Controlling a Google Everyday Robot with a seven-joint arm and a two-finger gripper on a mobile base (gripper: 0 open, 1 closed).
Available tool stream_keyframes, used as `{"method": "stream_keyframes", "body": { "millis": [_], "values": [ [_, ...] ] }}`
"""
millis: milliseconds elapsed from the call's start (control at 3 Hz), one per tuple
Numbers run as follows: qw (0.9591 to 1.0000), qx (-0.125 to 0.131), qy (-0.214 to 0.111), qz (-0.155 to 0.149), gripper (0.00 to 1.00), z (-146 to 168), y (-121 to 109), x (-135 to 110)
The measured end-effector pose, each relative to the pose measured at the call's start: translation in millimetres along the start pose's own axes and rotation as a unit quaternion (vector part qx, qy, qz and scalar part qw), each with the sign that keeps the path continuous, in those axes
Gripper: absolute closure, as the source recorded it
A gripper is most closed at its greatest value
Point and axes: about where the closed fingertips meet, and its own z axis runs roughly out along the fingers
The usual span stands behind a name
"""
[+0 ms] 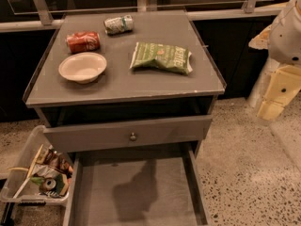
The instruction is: Place green jalapeno chip bag into middle drawer
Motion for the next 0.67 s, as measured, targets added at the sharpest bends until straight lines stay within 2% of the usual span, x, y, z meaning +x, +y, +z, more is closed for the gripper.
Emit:
{"method": "stream_keyframes", "body": {
  "millis": [333, 667],
  "values": [
    [1.0, 0.0, 0.0, 0.0, 0.0, 0, 0, 0],
    [0.9994, 0.009, -0.024, -0.021, 0.0, -1, -7, -17]
  ]
}}
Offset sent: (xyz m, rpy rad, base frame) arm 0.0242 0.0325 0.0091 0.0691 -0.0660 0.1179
